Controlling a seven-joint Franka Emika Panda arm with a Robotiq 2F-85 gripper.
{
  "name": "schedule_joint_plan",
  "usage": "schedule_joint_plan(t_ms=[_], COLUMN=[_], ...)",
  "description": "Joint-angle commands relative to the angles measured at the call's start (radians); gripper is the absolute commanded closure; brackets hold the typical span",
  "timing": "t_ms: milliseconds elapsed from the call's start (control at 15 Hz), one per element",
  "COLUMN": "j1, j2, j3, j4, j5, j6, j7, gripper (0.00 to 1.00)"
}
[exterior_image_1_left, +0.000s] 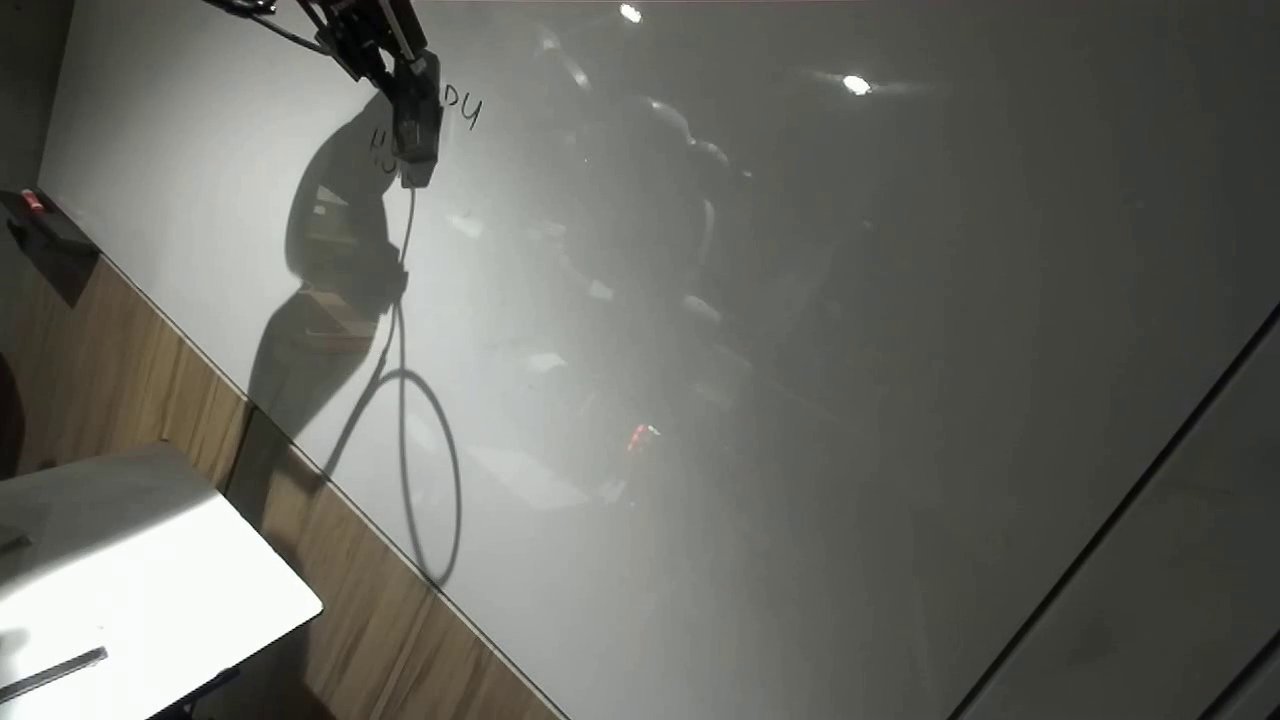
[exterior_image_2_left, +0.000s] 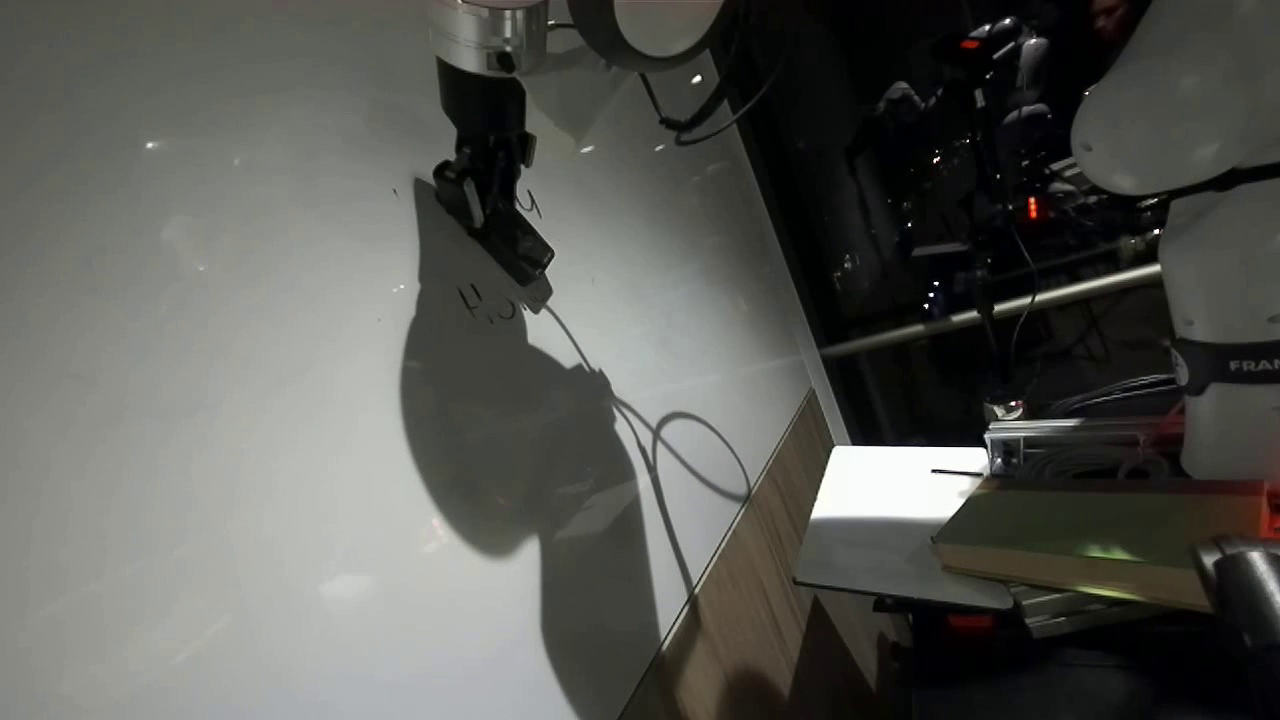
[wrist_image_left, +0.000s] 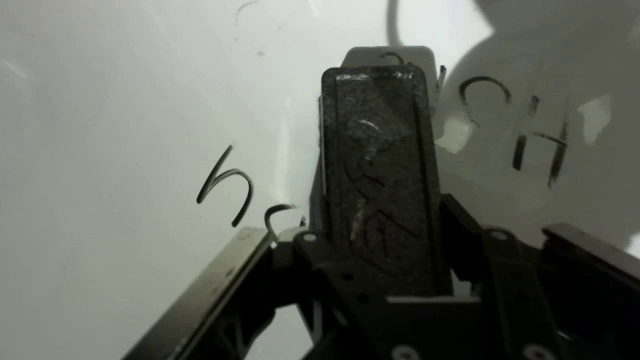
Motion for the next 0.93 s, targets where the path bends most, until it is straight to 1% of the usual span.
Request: schedule_joint_plan(t_ms=[0, 400, 667, 800, 867], j1=[0.204, 0.203, 0.195, 0.201, 0.217], j2=[0.012, 0.019, 0.021, 0.017, 0.017], j3=[-0.142, -0.137, -0.139, -0.147, -0.159], j4=[-0.193, -0.198, -0.193, -0.191, -0.201], j5=[0.059, 0.051, 0.049, 0.05, 0.063], j6=[0.056, 0.058, 0.039, 0.024, 0.022], j7=[-0.057, -0.05, -0.057, -0.068, -0.077], gripper=[0.7, 0.7, 0.7, 0.7, 0.7])
